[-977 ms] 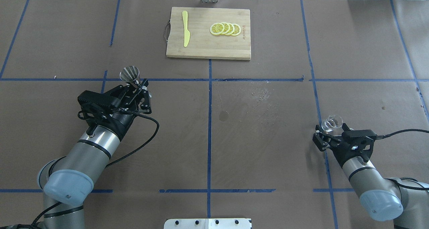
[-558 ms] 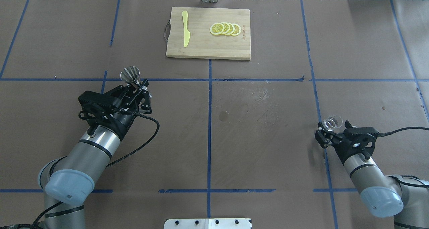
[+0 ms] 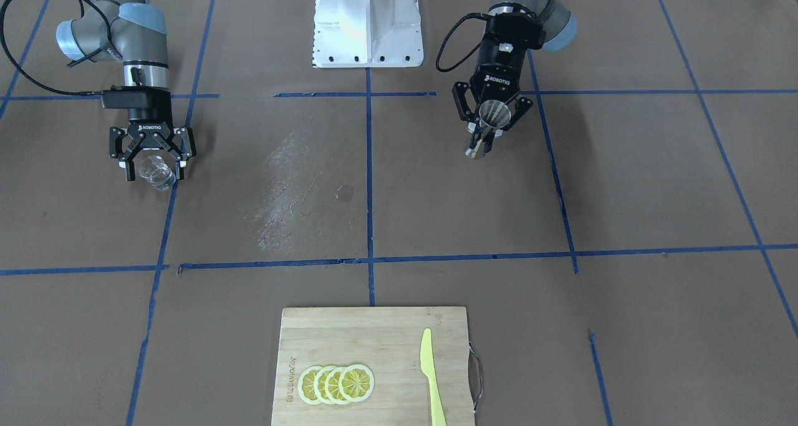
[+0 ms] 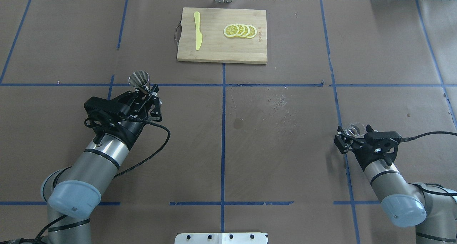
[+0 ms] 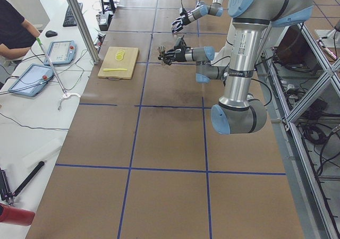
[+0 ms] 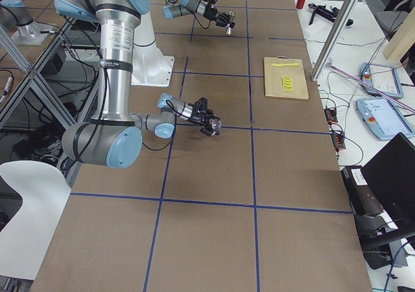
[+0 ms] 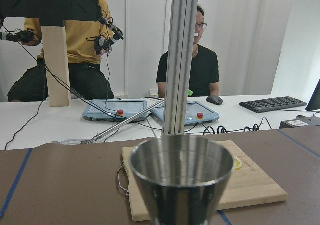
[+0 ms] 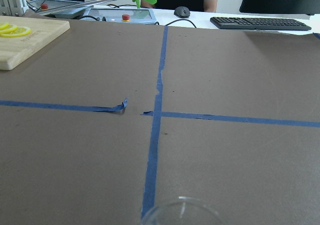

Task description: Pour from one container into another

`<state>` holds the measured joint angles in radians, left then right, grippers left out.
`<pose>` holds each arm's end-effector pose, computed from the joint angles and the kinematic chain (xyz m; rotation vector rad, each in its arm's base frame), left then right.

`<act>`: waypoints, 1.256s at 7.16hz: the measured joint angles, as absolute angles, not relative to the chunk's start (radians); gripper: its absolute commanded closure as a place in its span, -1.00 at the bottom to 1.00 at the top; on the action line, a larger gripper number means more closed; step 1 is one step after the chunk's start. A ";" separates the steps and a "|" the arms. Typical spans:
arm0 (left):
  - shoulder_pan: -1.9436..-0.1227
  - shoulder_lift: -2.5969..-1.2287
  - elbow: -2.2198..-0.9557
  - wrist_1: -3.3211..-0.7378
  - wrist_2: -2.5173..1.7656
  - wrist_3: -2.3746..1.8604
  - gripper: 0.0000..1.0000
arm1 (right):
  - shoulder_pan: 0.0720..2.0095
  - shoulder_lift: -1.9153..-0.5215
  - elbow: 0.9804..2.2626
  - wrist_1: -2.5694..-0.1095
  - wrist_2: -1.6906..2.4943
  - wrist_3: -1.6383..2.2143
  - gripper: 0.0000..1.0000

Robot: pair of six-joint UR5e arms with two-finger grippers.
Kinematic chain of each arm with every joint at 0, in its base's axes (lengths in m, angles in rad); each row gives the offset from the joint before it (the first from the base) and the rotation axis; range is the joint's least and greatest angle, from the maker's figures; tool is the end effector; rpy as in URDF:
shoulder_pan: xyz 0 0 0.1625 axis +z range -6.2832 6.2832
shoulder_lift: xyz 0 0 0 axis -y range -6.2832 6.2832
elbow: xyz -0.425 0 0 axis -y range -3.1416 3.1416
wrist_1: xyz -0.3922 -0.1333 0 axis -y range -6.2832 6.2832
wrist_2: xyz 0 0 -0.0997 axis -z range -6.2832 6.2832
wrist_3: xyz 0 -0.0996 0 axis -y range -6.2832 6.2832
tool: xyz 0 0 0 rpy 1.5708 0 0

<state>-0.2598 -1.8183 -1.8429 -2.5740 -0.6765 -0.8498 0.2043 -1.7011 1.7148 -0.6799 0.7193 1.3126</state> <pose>0.4403 -0.3353 0.2832 1.2660 0.8928 -0.3142 -0.3985 -0.2952 0.5407 0.9629 -0.6428 0.3367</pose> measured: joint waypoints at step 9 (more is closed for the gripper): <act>-0.261 -1.827 -1.831 -2.573 -0.676 -0.850 1.00 | 0.226 -1.680 1.754 -0.677 0.745 1.283 1.00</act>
<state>-0.2607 -1.8270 -1.8313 -2.5732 -0.6765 -0.8498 0.2257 -1.6803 1.7540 -0.6770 0.7455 1.2827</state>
